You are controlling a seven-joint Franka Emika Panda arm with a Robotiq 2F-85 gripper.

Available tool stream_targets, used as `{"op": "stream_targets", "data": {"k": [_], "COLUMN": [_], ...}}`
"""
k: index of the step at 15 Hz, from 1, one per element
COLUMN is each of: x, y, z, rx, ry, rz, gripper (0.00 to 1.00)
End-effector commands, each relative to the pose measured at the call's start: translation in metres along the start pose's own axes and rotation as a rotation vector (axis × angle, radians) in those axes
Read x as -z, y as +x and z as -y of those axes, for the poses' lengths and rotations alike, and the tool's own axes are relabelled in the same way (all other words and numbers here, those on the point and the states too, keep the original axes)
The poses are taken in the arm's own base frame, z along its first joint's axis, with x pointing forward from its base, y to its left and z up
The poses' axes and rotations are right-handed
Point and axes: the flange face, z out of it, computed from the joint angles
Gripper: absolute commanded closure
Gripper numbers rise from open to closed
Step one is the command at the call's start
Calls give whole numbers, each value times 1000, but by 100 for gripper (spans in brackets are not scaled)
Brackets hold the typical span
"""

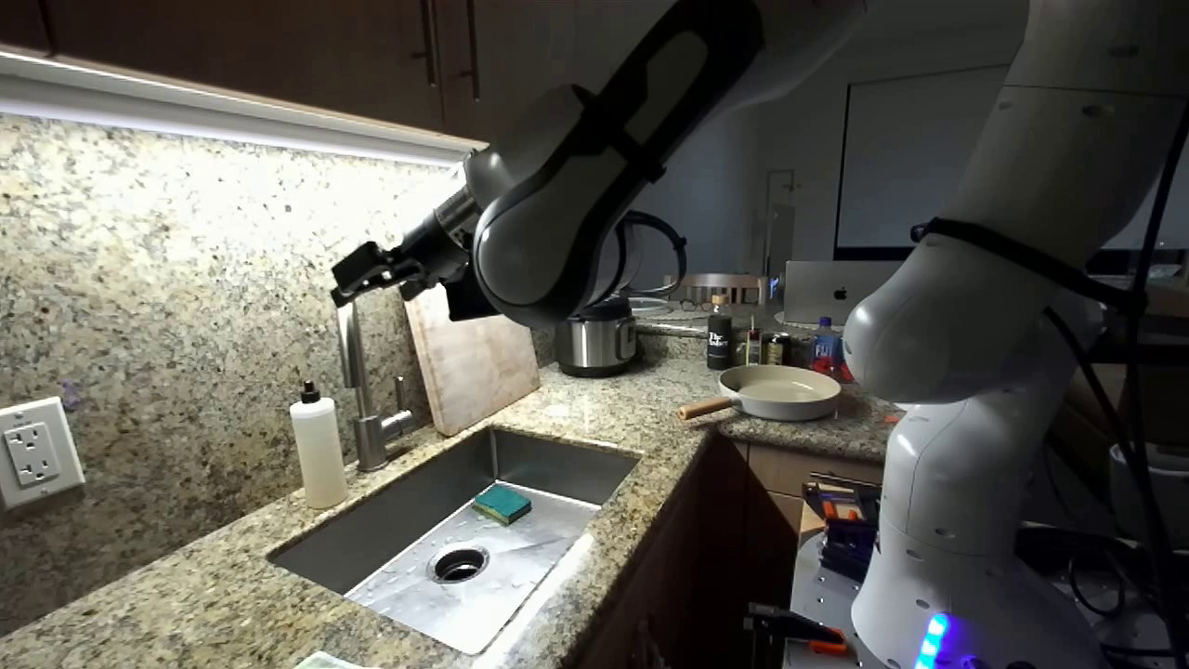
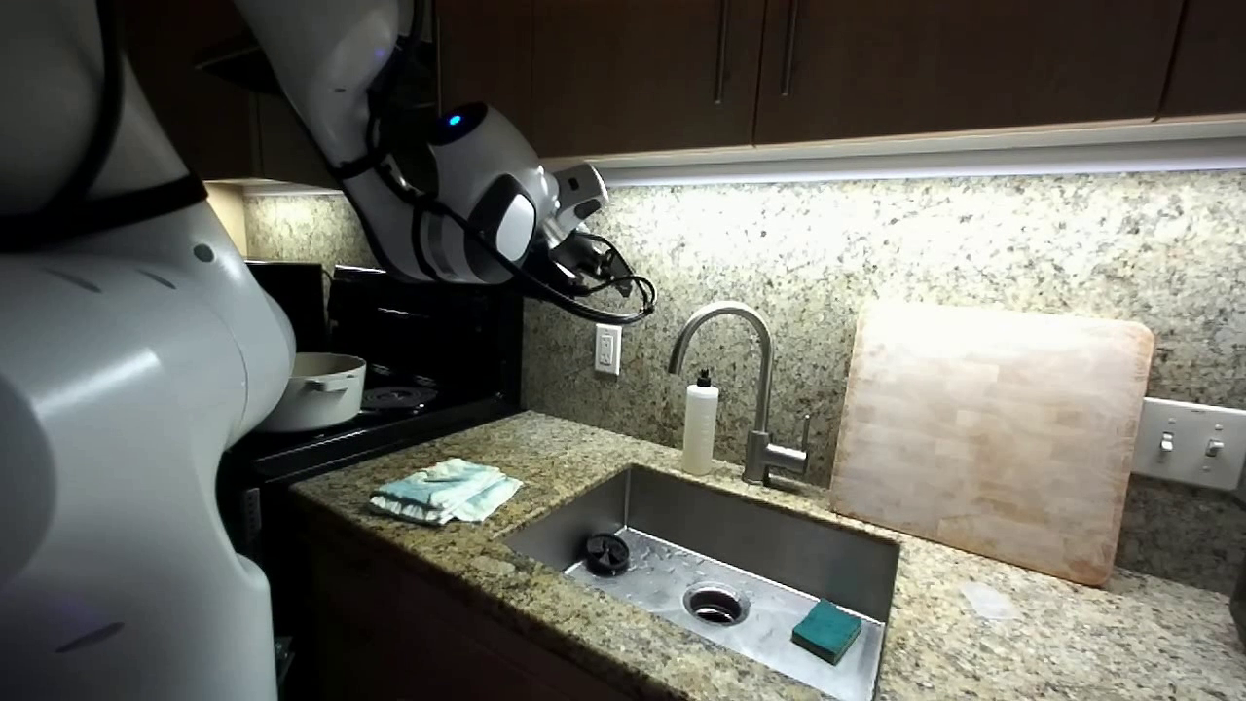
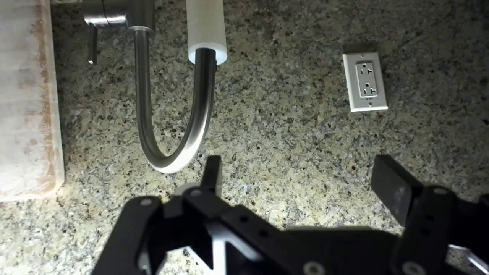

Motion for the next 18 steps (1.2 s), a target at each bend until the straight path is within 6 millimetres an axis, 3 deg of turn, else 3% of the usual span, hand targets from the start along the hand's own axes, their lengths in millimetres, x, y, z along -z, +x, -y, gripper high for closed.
{"op": "stream_targets", "data": {"k": [1, 18], "x": [0, -3], "y": [0, 4], "z": [0, 1], "rx": [0, -59], "ry": [0, -58], "rz": [0, -36], "gripper": [0, 0]}}
